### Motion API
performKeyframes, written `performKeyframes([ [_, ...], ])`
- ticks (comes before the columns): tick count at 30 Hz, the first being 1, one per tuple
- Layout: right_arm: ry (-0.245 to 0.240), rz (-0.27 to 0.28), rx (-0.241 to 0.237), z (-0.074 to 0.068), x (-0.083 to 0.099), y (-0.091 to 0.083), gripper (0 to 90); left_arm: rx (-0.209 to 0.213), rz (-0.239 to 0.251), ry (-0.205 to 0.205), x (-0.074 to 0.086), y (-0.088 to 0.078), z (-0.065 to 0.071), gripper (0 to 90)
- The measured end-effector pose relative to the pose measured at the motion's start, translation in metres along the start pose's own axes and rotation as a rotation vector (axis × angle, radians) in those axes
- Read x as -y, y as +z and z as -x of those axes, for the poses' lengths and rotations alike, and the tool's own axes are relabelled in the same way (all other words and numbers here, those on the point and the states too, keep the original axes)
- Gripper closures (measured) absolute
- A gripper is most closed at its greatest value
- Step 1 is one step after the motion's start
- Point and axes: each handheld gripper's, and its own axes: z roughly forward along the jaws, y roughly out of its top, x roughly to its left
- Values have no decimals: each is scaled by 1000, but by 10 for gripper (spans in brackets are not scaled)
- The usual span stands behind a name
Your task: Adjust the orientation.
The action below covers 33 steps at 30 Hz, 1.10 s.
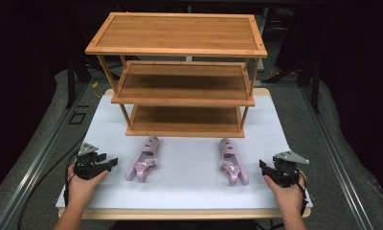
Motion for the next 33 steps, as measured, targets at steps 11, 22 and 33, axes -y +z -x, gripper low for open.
performKeyframes([
  [11, -63, 66, -39, -19, -2, -17, 482, 45, 35, 85, -9, -15, 34, 517],
  [22, -52, 66, -50, -18, -2, -18, 515, 106, 52, 117, -18, -30, 55, 588],
  [33, -39, 82, -67, -16, -2, -19, 631, 118, 8, 215, -21, -29, 82, 897],
])
